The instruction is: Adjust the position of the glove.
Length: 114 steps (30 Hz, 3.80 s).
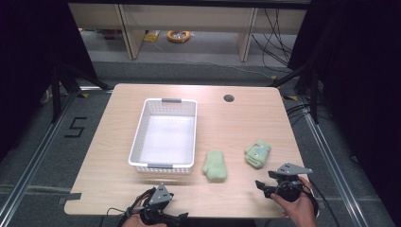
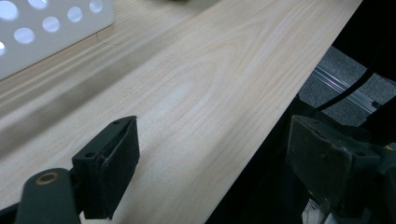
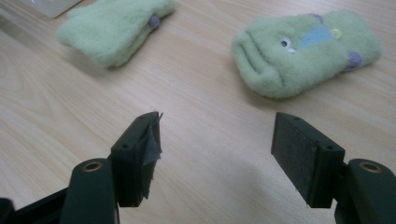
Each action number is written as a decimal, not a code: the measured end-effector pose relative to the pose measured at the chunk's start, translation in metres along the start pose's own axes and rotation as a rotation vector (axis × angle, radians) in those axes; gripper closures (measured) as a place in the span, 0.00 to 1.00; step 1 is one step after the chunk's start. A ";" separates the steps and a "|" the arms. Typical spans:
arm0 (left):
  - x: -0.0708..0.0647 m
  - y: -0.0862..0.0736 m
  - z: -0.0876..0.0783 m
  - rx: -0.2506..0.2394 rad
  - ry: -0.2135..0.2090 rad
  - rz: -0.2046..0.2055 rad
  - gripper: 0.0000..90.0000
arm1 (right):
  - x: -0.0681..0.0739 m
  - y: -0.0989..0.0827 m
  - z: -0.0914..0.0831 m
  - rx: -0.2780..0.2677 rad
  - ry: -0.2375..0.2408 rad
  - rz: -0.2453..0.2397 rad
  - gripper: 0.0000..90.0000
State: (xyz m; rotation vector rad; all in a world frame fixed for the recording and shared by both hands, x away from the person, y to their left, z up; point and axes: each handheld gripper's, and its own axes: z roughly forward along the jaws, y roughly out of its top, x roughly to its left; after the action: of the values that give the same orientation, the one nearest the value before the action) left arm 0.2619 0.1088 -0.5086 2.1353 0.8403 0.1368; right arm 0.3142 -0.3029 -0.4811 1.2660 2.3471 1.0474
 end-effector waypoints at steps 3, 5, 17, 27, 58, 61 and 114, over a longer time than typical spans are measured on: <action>0.000 0.000 0.000 -0.001 0.000 -0.002 0.18 | 0.002 0.000 0.001 -0.011 -0.026 -0.030 0.38; 0.000 0.000 0.000 -0.003 0.001 -0.002 0.18 | 0.006 0.001 0.001 -0.005 -0.016 -0.002 0.40; 0.000 0.000 0.000 -0.006 0.010 -0.026 0.18 | 0.014 0.015 0.004 -0.026 0.019 -0.141 0.48; 0.000 0.000 0.001 -0.023 0.006 -0.019 0.18 | 0.022 0.028 0.012 -0.032 0.053 -0.178 0.49; 0.001 0.000 -0.001 -0.019 0.007 -0.016 0.18 | 0.038 0.076 0.049 -0.020 0.133 -0.246 0.51; 0.001 0.000 -0.001 -0.015 0.007 -0.010 0.18 | 0.039 0.078 0.053 -0.030 0.143 -0.248 0.51; 0.000 0.001 -0.001 -0.012 0.010 -0.021 0.18 | 0.052 0.098 0.123 0.089 0.232 -0.194 0.96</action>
State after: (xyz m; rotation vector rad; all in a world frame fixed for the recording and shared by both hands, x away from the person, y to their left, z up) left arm 0.2618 0.1089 -0.5077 2.1156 0.8650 0.1411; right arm 0.4102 -0.1684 -0.4928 0.9644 2.6538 1.0879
